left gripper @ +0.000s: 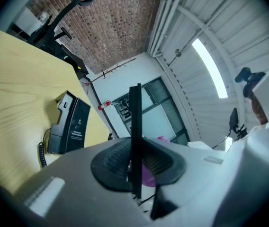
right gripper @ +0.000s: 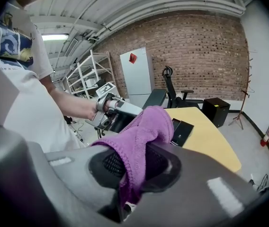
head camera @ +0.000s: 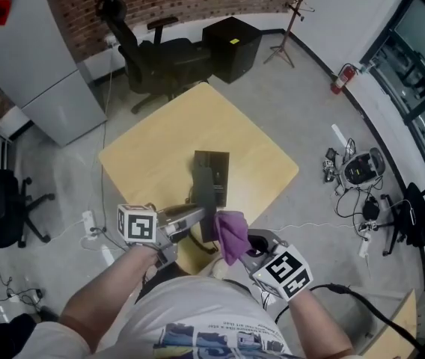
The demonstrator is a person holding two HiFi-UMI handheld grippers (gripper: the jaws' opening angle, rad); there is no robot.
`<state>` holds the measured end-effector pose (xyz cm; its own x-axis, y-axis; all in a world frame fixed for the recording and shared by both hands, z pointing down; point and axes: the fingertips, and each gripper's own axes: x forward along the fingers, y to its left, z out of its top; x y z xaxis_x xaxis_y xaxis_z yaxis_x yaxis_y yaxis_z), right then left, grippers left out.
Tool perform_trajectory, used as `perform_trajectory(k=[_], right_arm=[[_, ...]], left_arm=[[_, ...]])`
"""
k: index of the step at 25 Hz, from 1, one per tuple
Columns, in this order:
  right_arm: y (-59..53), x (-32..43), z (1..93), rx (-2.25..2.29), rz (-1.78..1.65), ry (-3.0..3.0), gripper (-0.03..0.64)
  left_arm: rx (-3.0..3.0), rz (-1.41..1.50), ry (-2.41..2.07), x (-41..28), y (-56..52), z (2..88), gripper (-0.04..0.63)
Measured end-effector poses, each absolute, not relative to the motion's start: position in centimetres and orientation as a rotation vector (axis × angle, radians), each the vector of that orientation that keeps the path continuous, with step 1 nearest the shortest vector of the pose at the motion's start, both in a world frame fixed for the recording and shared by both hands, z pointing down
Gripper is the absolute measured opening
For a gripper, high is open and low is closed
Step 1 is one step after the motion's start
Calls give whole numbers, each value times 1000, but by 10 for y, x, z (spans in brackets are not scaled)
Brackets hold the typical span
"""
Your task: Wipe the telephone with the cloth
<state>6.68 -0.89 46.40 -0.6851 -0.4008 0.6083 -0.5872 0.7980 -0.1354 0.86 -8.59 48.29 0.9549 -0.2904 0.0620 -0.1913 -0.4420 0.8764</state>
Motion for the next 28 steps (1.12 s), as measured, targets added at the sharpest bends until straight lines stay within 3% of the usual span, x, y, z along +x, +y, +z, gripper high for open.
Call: perform_trajectory(k=[14,28], right_arm=[[-79,57,405,883,275,-2482,43],[-48,47,435,813,376,-2422,43]], left_arm=[[2046,-83,-250,23,-74,485,77],[2044,-117,-257,7,-92,480,76]])
